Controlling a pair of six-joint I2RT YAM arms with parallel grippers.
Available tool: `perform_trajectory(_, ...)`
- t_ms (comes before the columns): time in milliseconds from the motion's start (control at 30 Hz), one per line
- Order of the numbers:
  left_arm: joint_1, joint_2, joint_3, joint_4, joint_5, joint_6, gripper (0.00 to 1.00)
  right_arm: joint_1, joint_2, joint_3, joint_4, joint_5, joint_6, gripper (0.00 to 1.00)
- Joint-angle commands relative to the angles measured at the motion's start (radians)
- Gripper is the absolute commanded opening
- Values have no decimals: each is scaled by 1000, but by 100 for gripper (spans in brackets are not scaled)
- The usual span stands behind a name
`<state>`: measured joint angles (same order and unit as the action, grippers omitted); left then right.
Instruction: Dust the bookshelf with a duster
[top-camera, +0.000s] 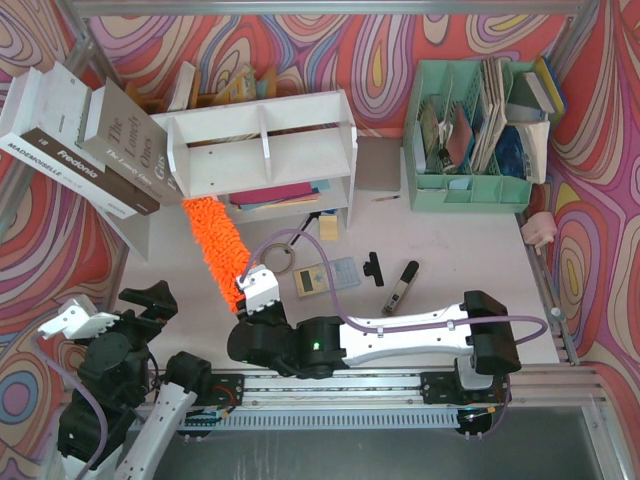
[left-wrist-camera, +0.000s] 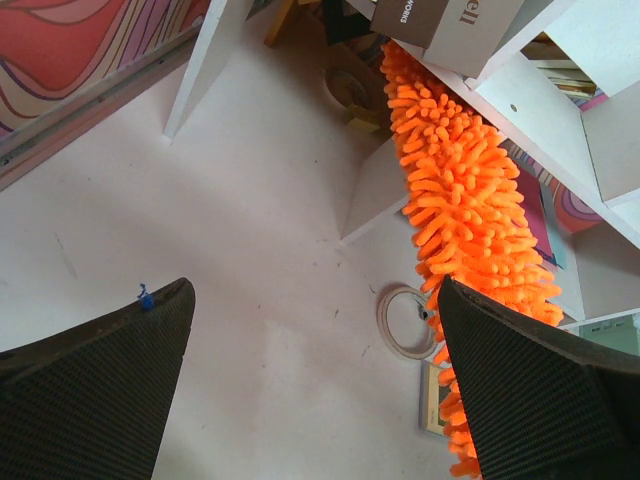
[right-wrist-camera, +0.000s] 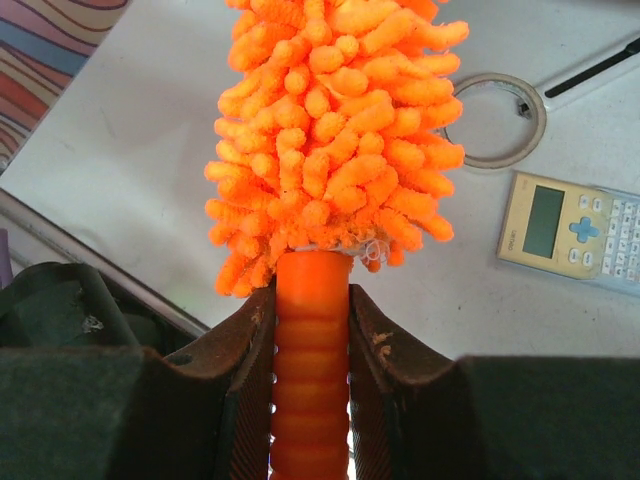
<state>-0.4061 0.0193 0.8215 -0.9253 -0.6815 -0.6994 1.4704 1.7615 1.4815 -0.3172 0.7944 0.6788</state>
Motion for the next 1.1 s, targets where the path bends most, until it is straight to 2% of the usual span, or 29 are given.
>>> perform_trajectory(0,-5,-15,-2,2,-10,8,99,-1,-18,28,81,14,-31,0)
perform_trajectory(200,-5,-15,-3,2,-10,7,98,-1,4,43,243,-151,-202,0)
perform_trajectory(367,-5,-15,-7,6,-9,8,98,2,33,46,314,-243,-280,0)
perform_trajectory(667,-5,-15,-8,11,-6,10,99,-12,105,77,198,-230,-228,0)
perform_trajectory(867,-4,-15,-10,12,-3,10,98,-22,177,103,101,-310,-180,0)
perform_trajectory(1067,-4,-15,-8,9,-6,8,98,-48,182,88,91,-348,-159,0)
